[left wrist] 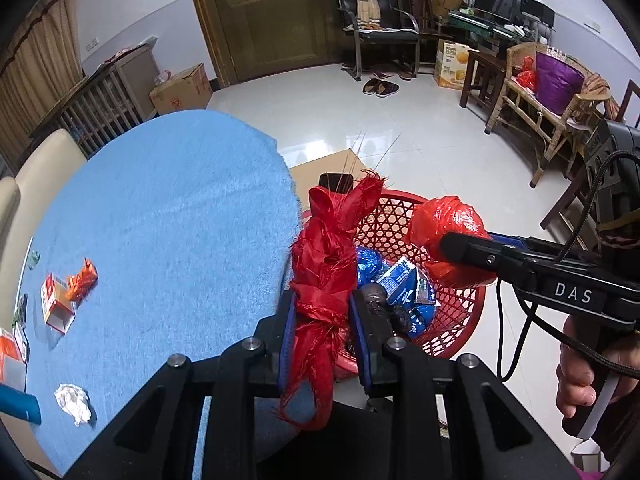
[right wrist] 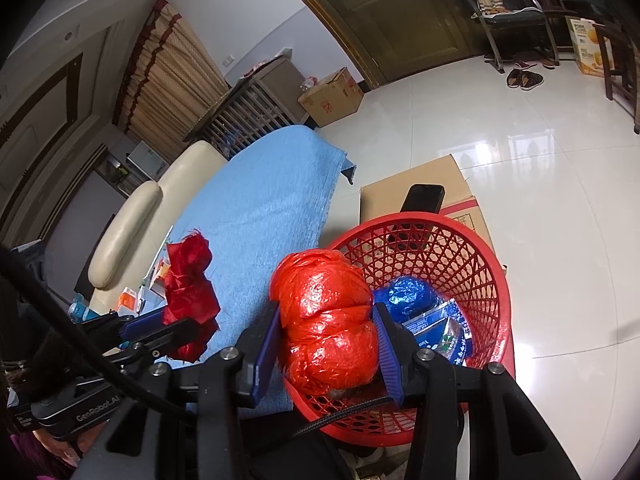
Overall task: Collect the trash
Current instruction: 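Lower both tools into the wastebasket and open them to drop the red bags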
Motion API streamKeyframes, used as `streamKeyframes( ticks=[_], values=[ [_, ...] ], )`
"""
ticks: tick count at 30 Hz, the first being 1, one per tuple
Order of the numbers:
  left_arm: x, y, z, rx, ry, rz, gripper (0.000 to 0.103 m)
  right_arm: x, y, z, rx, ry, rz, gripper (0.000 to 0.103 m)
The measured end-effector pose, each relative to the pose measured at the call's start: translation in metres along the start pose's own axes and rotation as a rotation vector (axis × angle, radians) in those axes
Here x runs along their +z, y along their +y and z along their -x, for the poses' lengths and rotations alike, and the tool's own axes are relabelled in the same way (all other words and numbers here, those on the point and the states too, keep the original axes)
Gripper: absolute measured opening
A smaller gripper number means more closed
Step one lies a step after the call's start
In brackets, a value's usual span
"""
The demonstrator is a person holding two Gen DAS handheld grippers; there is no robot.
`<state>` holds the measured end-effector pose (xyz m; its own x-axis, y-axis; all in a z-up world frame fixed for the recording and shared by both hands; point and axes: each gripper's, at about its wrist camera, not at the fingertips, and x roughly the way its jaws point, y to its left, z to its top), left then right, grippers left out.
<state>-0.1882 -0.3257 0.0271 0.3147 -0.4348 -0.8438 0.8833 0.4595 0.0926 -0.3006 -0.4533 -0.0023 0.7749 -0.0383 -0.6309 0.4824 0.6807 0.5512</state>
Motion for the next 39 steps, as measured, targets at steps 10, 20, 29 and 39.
streamKeyframes(
  ticks=[10, 20, 29, 39],
  values=[
    [0.008, -0.002, -0.012, 0.005, 0.025, -0.020, 0.028, 0.004, -0.010, 0.004, -0.010, -0.010, -0.033, 0.048],
    [0.016, -0.002, -0.010, 0.018, 0.023, -0.003, 0.029, 0.012, -0.009, 0.018, -0.021, -0.044, -0.026, 0.048],
    [0.016, 0.000, -0.006, 0.015, 0.013, 0.016, 0.029, 0.012, 0.001, 0.019, -0.017, -0.046, 0.000, 0.048],
    [0.013, 0.010, -0.013, -0.044, 0.020, 0.067, 0.033, 0.011, -0.004, 0.009, -0.034, -0.027, -0.017, 0.049]
  ],
)
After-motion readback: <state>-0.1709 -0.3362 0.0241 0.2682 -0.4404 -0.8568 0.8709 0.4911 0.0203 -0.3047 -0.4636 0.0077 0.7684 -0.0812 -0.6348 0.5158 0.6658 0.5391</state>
